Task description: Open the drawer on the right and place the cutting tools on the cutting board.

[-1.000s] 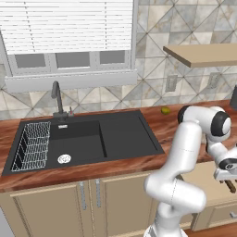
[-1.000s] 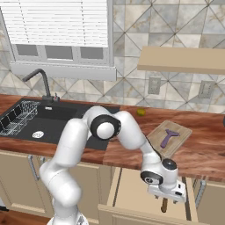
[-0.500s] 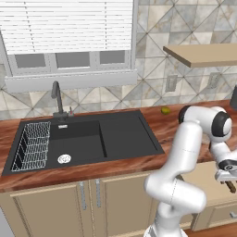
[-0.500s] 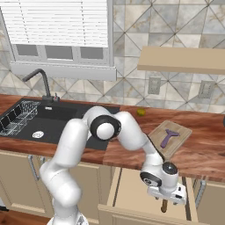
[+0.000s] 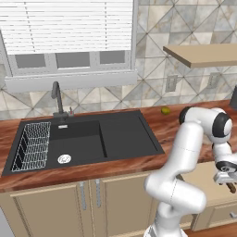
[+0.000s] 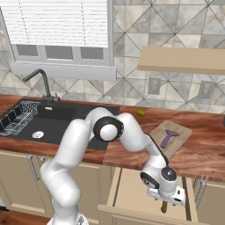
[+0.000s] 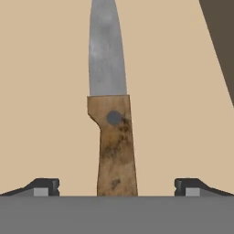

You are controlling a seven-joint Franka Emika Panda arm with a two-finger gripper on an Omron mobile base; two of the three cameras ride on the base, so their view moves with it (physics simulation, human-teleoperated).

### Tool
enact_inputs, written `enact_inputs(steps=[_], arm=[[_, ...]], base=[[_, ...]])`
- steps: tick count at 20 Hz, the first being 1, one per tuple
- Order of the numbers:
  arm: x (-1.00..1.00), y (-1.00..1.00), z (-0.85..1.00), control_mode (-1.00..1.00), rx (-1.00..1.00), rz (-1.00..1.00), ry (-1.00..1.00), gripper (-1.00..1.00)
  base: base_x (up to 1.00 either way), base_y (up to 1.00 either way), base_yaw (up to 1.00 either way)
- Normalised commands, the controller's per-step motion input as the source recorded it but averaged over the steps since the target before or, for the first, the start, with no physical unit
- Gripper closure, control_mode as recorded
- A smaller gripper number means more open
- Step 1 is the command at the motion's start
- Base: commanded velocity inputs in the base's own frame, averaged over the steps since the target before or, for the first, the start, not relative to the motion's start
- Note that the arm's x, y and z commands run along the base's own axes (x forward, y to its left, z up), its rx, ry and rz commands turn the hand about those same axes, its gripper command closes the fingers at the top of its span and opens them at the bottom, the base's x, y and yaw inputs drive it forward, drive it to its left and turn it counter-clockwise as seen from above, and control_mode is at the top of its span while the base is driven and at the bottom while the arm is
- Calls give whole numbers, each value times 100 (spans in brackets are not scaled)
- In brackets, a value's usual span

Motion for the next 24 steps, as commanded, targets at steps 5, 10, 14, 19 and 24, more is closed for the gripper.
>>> enact_inputs(steps=[5,10,14,19,24], arm=[[20,12,-34,-100,-6,0,7,100],[-8,2,0,-100,0,0,0,100],[-32,30,18,-100,0,0,0,100],[-38,39,87,-100,0,-4,-2,100],[-28,15,100,-100,0,-11,0,100]], base=[[0,0,0],[0,0,0],[0,0,0],[0,0,0],[0,0,0]])
